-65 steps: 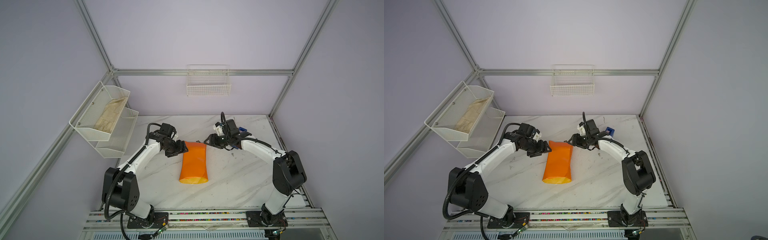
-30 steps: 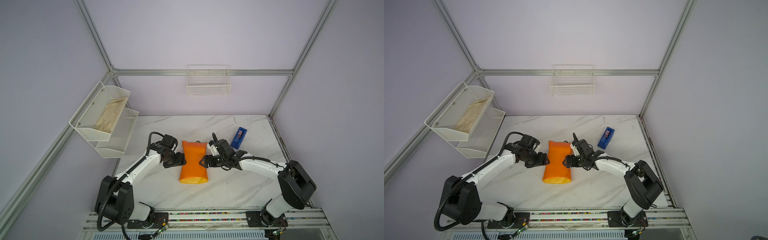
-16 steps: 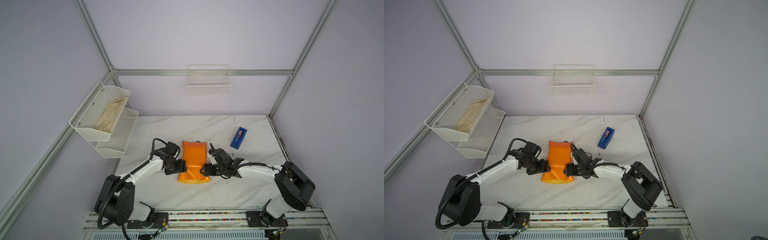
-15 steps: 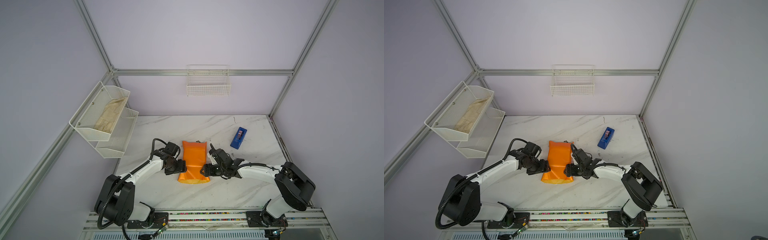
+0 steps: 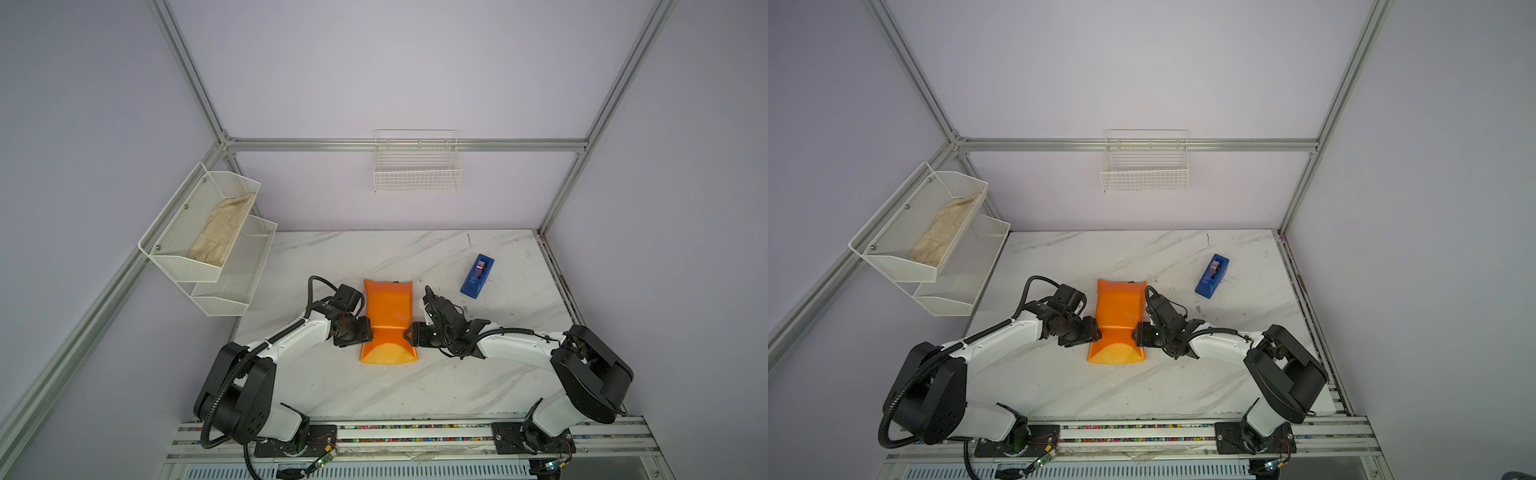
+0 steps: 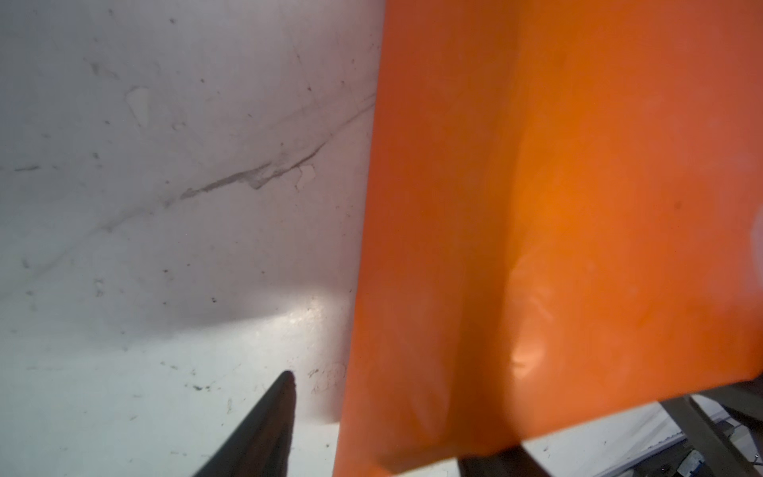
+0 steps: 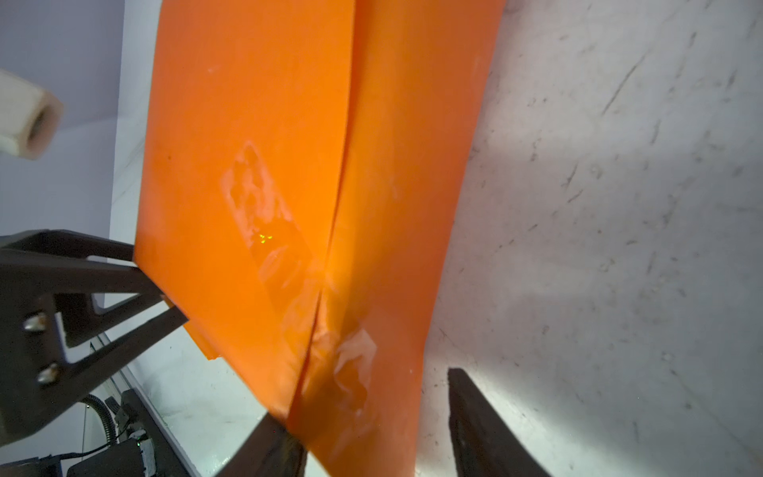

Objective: Wrap a gift box in wrapping paper
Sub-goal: Fold the third fold of the wrapping paper on the gift box.

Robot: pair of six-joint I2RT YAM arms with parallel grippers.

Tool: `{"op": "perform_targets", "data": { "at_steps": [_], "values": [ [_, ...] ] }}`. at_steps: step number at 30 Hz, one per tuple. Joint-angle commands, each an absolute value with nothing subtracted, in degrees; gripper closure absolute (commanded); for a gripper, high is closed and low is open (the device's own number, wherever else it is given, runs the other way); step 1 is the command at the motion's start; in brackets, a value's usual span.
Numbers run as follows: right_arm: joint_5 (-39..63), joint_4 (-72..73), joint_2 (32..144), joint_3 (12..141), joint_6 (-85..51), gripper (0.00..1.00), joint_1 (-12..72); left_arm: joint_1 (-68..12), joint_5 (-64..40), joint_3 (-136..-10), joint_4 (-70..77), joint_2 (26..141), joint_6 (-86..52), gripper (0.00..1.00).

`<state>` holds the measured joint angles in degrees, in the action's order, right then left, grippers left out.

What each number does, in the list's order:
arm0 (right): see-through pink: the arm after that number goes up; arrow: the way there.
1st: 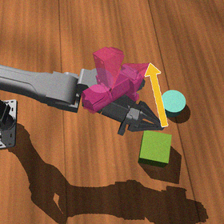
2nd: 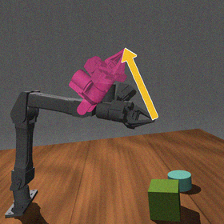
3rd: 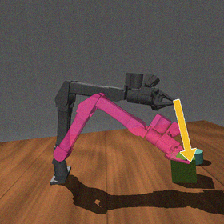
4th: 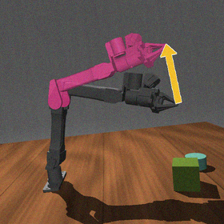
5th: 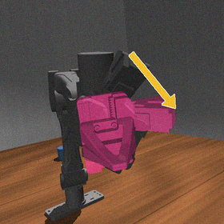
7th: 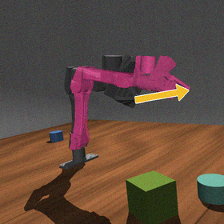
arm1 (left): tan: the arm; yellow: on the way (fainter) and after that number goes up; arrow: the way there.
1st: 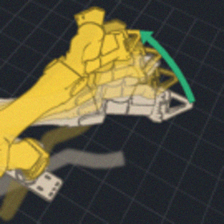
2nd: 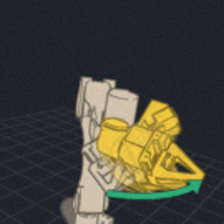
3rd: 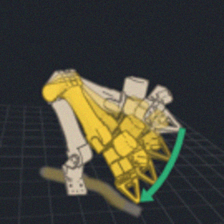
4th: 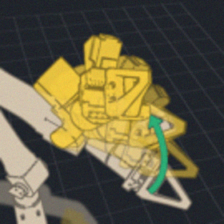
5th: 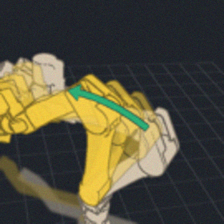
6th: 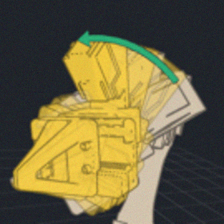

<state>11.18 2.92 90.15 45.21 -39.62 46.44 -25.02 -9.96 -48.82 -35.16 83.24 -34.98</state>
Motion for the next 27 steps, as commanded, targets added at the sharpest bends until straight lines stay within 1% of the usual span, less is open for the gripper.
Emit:
{"op": "perform_targets", "data": {
  "at_steps": [1, 3, 10, 15, 19, 25, 27],
  "values": [
    [8.82, 4.22, 91.28, 46.45, -40.2, 0.49, 46.67, -26.25, -8.21, -46.41, -31.58, 83.56, -36.62, 0.49],
    [8.54, 4.4, 91.79, 46.96, -39.93, 0.51, 46.66, -26.78, -7.36, -46.61, -30.35, 84.19, -37.13, 0.52],
    [5.8, 2.97, 93.16, 49.96, -38.41, 0.53, 46.66, -27.41, -6.45, -49.86, -27.02, 88.04, -37.35, 0.59],
    [1.38, 3.96, 93.9, 51.28, -37.35, 0.54, 46.65, -27.4, -6.24, -52.28, -24.06, 90.79, -37.4, 0.63],
    [-3.0, 5.35, 94.89, 51.28, -36.52, 0.54, 46.67, -27.42, -6.33, -54.05, -23.48, 92.63, -37.13, 0.63],
    [-3.03, 12.32, 95.37, 47.57, -36.91, 0.54, 46.67, -27.77, -4.25, -51.16, -22.77, 90.3, -38.58, 0.6],
    [-2.62, 15.01, 95.44, 46.23, -37.15, 0.56, 46.67, -27.85, -3.96, -49.85, -22.56, 89.38, -39.14, 0.6]
  ]
}}
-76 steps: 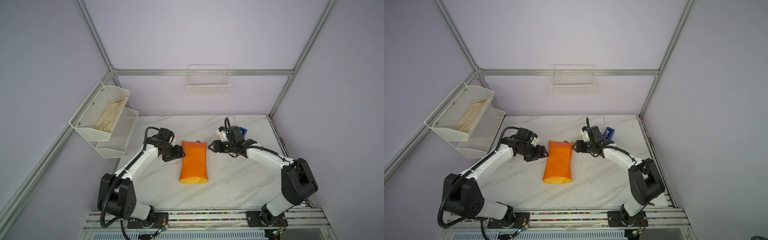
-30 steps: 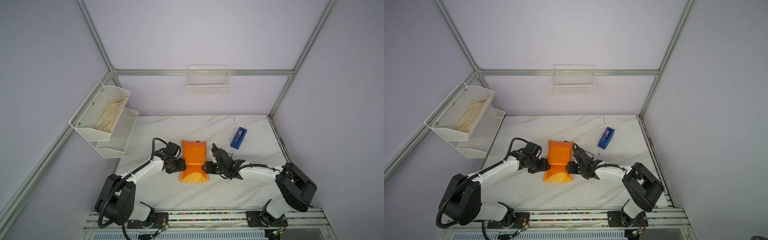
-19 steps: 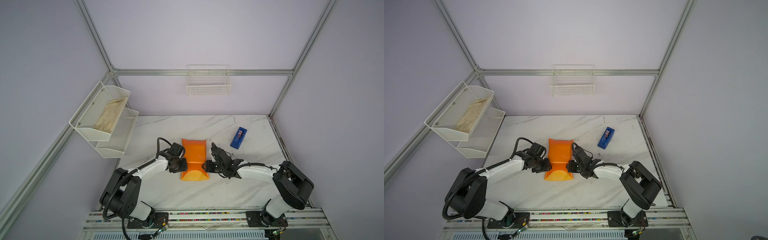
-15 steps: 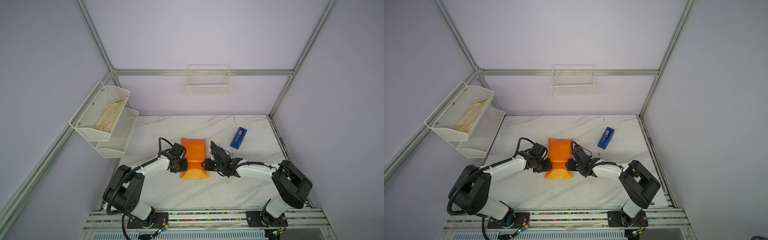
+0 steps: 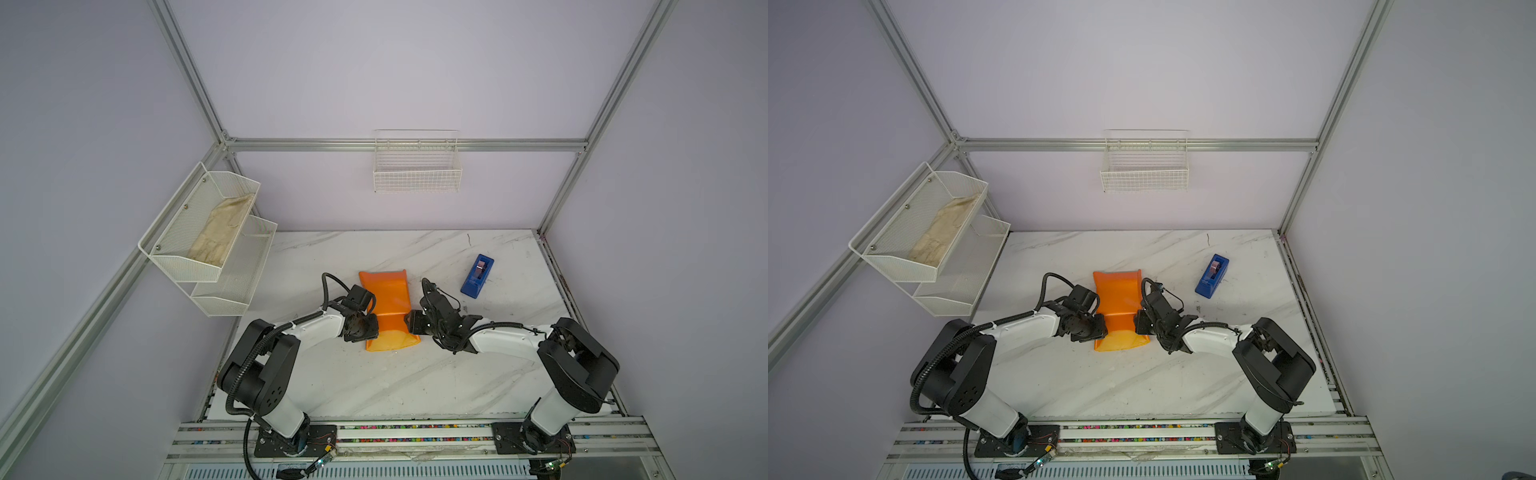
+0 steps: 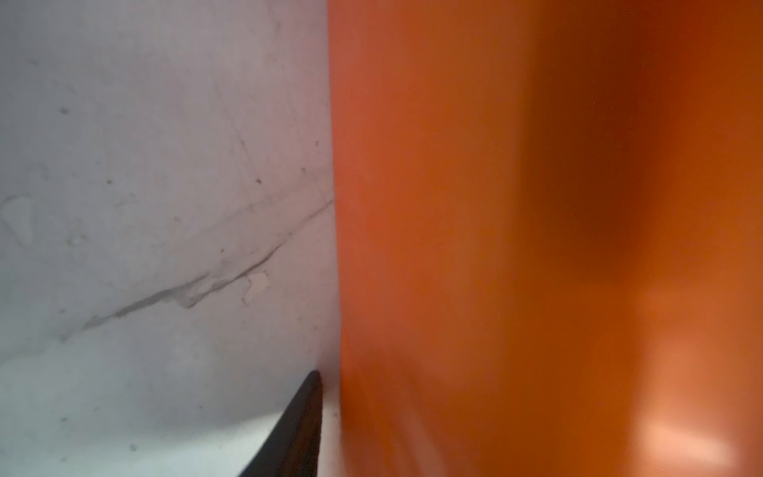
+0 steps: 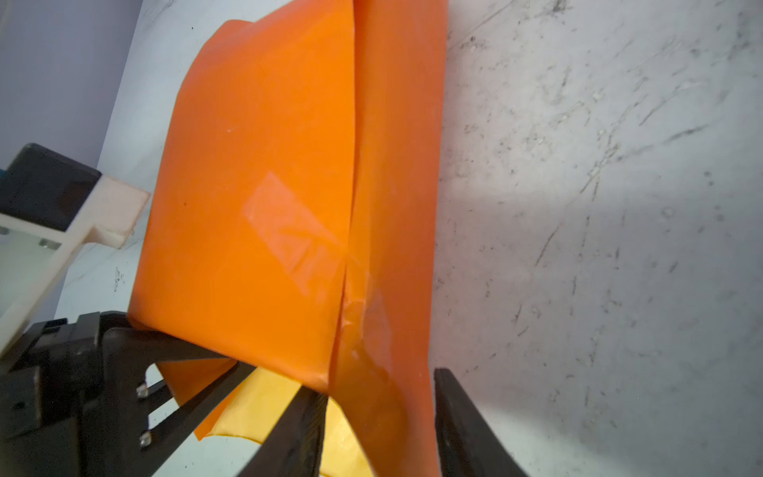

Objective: Wrap a gift box in wrapping paper
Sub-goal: Fold the third fold of the wrapping paper on the gift box.

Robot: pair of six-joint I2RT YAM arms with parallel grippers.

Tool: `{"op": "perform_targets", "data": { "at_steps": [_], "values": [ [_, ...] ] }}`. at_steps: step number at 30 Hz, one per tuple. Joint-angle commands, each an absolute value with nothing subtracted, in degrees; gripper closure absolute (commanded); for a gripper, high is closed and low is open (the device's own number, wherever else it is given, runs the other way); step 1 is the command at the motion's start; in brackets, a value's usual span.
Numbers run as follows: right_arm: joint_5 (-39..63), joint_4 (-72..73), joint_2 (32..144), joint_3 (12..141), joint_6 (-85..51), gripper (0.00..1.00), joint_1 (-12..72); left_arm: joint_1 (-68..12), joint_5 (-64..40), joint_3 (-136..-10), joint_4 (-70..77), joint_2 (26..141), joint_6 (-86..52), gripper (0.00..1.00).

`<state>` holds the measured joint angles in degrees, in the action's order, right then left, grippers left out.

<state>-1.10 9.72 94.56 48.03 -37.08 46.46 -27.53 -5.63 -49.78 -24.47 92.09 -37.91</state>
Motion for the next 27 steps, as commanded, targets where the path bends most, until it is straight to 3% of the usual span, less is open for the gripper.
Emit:
{"op": "perform_targets", "data": {
  "at_steps": [1, 14, 27],
  "values": [
    [-2.37, 15.9, 95.75, 45.89, -37.16, 0.57, 46.67, -27.85, -3.96, -49.31, -22.29, 89.03, -39.39, 0.6],
    [-4.55, 22.84, 100.91, 44.46, -37.48, 0.62, 47.61, -28.74, -0.76, -45.71, -17.64, 85.02, -41.65, 0.56],
    [-5.82, 24.78, 104.06, 44.61, -38.47, 0.79, 49.0, -31.26, 6.13, -43.21, -15.42, 86.31, -44.21, 0.71]
  ]
}}
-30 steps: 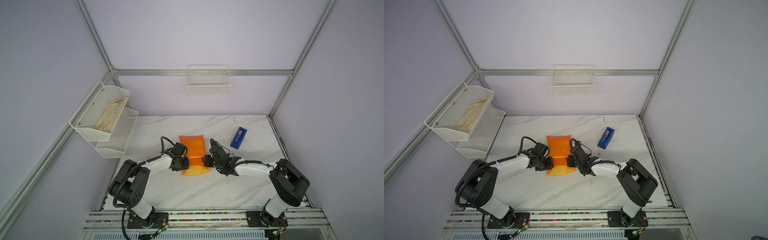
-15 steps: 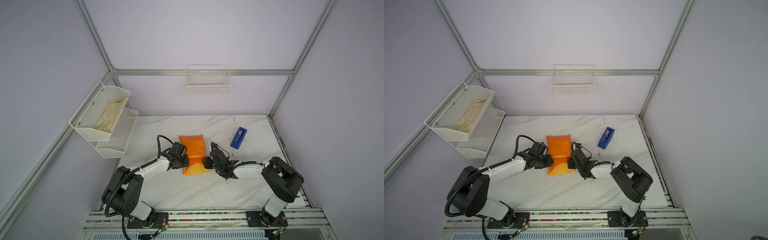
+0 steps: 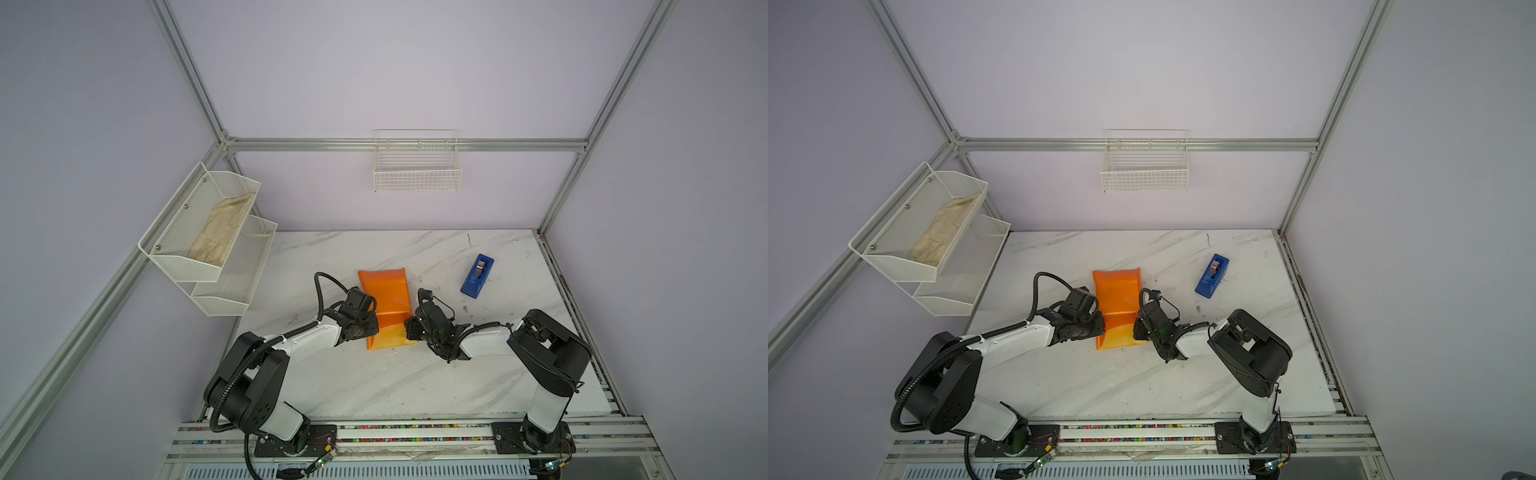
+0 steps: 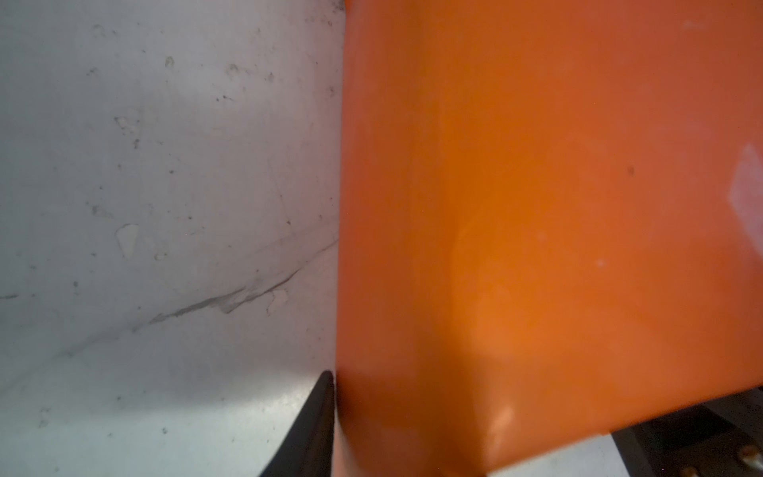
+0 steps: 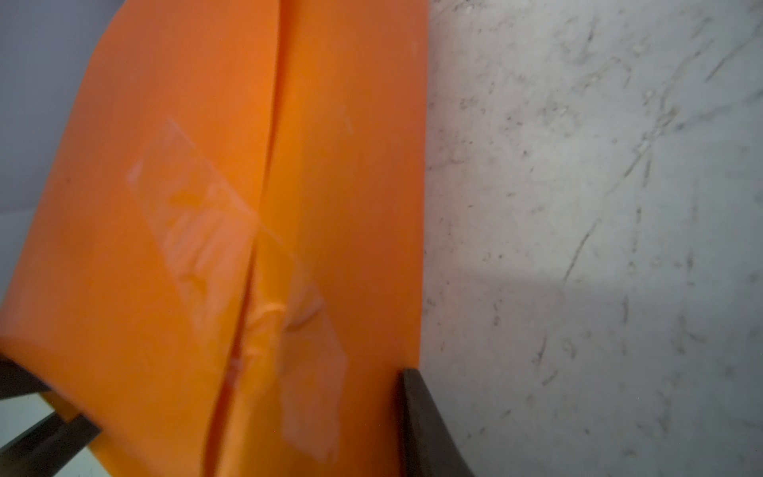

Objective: Wrap a gift box in wrapping paper
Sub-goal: Fold the third fold of the wrapping paper on the gift box.

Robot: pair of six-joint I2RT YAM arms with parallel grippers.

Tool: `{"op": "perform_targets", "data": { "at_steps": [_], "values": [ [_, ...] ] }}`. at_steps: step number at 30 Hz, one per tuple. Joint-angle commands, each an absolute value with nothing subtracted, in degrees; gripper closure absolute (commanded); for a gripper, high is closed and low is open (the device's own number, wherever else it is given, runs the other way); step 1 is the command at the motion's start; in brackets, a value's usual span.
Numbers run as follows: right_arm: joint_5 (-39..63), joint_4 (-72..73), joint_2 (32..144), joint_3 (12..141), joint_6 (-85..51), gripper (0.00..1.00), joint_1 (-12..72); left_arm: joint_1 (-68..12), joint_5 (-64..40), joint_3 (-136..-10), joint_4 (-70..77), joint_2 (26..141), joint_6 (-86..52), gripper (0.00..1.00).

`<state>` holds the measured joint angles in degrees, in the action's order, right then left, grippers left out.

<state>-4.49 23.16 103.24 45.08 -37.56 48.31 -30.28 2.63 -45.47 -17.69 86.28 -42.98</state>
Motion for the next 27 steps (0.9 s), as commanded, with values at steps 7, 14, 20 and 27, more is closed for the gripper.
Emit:
{"op": "perform_targets", "data": {
  "at_steps": [7, 14, 20, 27],
  "values": [
    [-7.0, 24.28, 103.82, 44.73, -39.0, 0.86, 50.09, -32.53, 10.74, -42.8, -15.7, 86.53, -44.81, 0.79],
    [-8.05, 23.2, 103.8, 45.04, -38.99, 0.88, 50.44, -32.7, 13.89, -42.25, -16.65, 86.87, -44.66, 0.72],
    [-8.61, 22.68, 103.58, 45.41, -38.96, 0.85, 50.44, -32.7, 13.26, -42.07, -14.87, 88.2, -44.63, 0.69],
    [-9.08, 23.5, 103.28, 45.22, -38.94, 0.8, 50.47, -32.7, 14.04, -41.39, -12.66, 88.59, -45.13, 0.73]
  ]
}}
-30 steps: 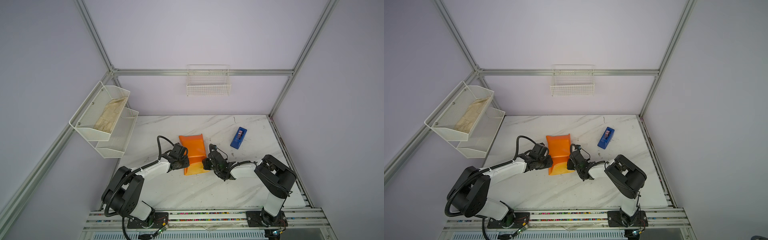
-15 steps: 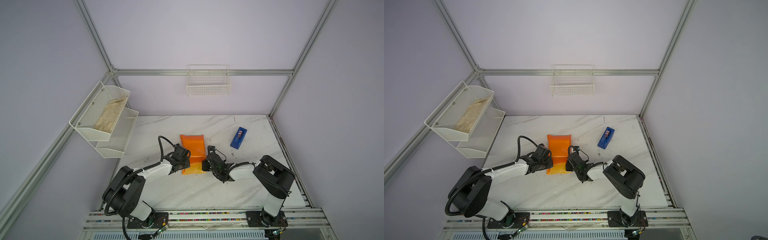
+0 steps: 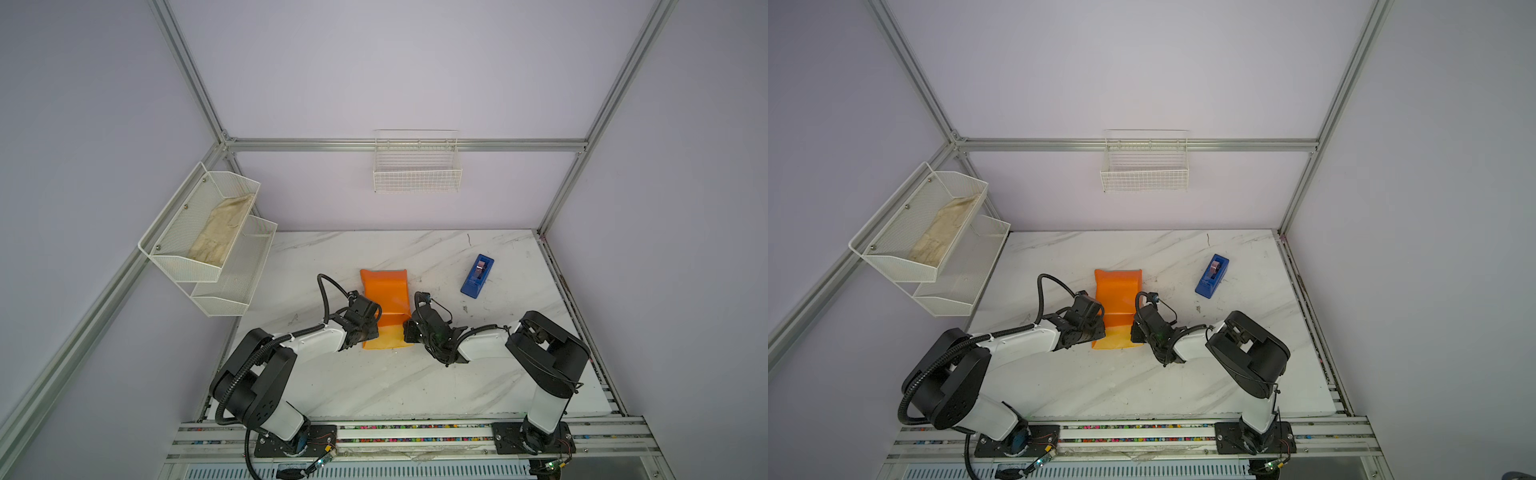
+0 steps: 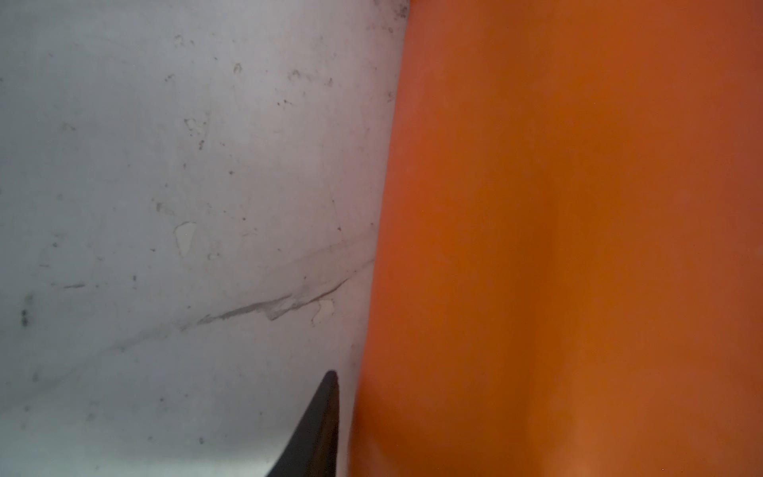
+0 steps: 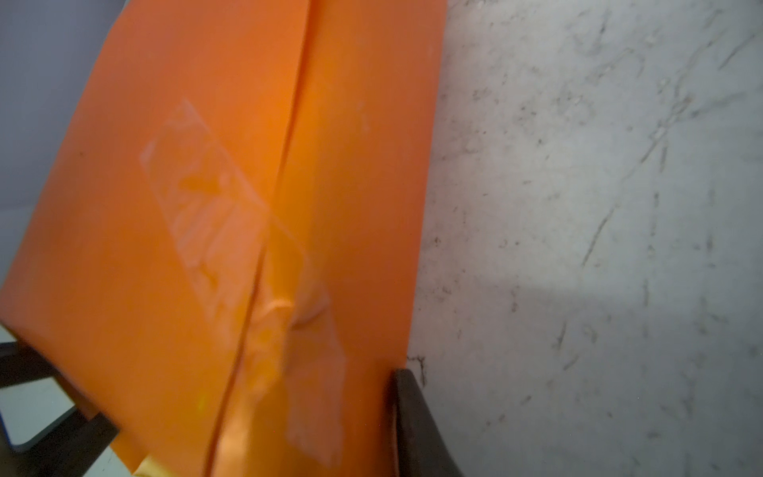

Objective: Wrap a gift box in wrapping paper
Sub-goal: Fold the third fold of the wrapping paper on the gift box.

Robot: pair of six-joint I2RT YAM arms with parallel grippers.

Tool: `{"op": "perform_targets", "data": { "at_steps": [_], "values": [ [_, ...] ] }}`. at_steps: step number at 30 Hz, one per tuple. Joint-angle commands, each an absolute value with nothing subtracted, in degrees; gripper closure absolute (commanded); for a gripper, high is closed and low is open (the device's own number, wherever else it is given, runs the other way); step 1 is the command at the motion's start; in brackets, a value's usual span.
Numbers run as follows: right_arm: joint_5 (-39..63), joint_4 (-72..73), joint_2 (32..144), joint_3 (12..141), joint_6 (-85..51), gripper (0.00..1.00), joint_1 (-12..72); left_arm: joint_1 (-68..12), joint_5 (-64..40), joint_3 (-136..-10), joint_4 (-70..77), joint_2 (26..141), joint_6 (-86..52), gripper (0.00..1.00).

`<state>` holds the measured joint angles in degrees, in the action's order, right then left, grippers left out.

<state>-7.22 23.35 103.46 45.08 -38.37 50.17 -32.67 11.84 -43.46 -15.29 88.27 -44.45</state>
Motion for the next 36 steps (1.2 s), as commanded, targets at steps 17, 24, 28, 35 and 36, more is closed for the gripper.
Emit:
{"op": "perform_targets", "data": {
  "at_steps": [17, 24, 28, 35, 36],
  "values": [
    [-10.38, 24.97, 102.29, 43.78, -39.14, 0.97, 51.48, -32.78, 14.33, -41.12, -9.72, 90.31, -43.63, 0.9],
    [-12.88, 21.93, 99.48, 41.95, -41.03, 1.0, 52.48, -34.75, 14.39, -42.78, -9.48, 91.58, -42.36, 0.96],
    [-15.03, 19.25, 99.06, 41.97, -41.28, 1.0, 52.65, -35.41, 14.58, -42.63, -9.56, 91.33, -42.84, 0.96],
    [-15.12, 16.27, 95.97, 41.77, -41.33, 0.82, 52.69, -35.42, 15.54, -40.87, -13.17, 87.93, -44.96, 0.73],
    [-14.95, 16.02, 95.64, 41.6, -41.49, 0.8, 52.65, -35.4, 15.57, -40.21, -13.51, 87.06, -45.46, 0.71]
  ]
}}
